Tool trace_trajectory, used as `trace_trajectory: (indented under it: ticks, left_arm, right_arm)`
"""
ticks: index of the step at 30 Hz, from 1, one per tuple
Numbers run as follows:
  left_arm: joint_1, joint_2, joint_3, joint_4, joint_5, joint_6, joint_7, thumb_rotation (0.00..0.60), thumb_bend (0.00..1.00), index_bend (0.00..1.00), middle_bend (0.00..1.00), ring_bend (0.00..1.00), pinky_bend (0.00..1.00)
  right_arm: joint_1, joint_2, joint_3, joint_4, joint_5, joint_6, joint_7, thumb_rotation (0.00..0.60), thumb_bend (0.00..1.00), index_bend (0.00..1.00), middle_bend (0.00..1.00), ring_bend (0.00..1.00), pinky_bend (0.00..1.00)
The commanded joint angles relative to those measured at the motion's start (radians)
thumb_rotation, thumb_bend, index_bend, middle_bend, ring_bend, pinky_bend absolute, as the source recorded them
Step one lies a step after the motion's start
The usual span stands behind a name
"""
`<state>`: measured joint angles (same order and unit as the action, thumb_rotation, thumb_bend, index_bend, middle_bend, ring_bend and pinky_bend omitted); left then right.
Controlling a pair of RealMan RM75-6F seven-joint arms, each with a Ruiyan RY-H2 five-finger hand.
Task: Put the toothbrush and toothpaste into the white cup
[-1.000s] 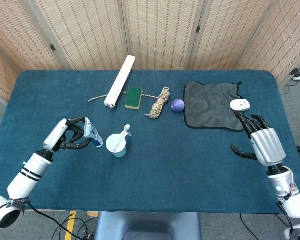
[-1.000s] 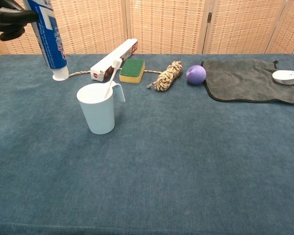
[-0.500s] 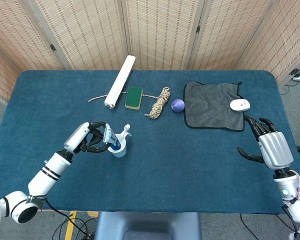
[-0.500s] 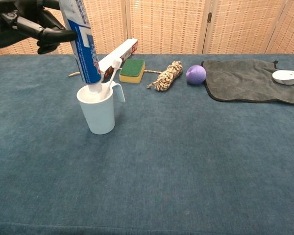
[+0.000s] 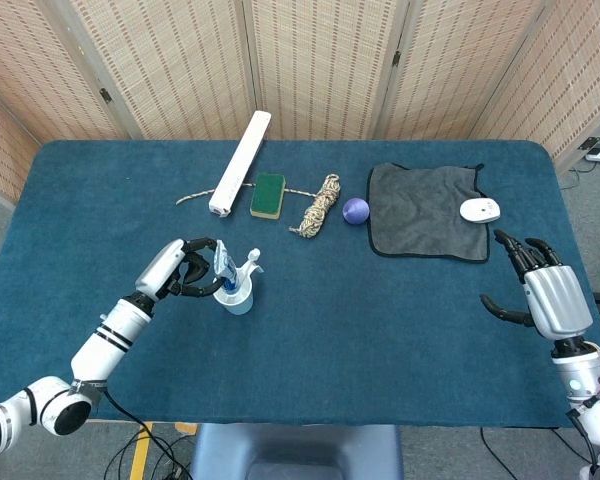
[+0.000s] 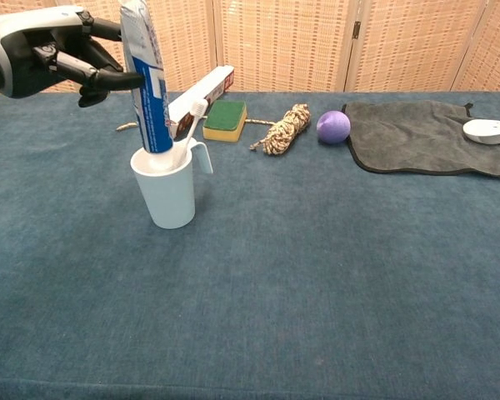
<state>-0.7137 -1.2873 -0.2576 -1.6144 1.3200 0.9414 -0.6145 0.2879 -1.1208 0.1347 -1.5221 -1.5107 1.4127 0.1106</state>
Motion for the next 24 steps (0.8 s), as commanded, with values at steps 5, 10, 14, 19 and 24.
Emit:
trace_trajectory:
  ticks: [5, 10, 14, 19, 24]
  left_arm:
    - [0.003, -0.027, 0.021, 0.036, -0.010, -0.010, 0.025, 0.600, 0.37, 0.62, 1.00, 0.84, 0.82]
    - [0.007, -0.048, 0.039, 0.071, -0.023, -0.018, 0.063, 0.600, 0.36, 0.60, 0.98, 0.83, 0.82]
    - [0.017, -0.070, 0.053, 0.092, -0.033, -0.018, 0.082, 0.600, 0.36, 0.57, 0.98, 0.83, 0.82]
    - [0.028, -0.084, 0.066, 0.104, -0.033, -0.016, 0.092, 0.600, 0.36, 0.46, 0.98, 0.82, 0.82]
    - [0.047, -0.072, 0.063, 0.088, -0.024, 0.014, 0.099, 0.600, 0.34, 0.24, 0.96, 0.81, 0.82]
  right_arm:
    - [0.003, -0.010, 0.001, 0.011, 0.002, -0.006, 0.007, 0.600, 0.18, 0.00, 0.20, 0.34, 0.20]
    - [0.004, -0.011, 0.004, 0.014, 0.005, -0.007, 0.008, 0.600, 0.18, 0.00, 0.20, 0.34, 0.20]
    - [0.005, -0.012, 0.007, 0.016, 0.009, -0.010, 0.007, 0.600, 0.18, 0.00, 0.20, 0.34, 0.20]
    - [0.008, -0.013, 0.009, 0.012, 0.009, -0.011, 0.001, 0.600, 0.18, 0.00, 0.20, 0.34, 0.20]
    - [0.008, -0.010, 0.012, 0.005, 0.008, -0.008, -0.004, 0.600, 0.18, 0.00, 0.20, 0.34, 0.20]
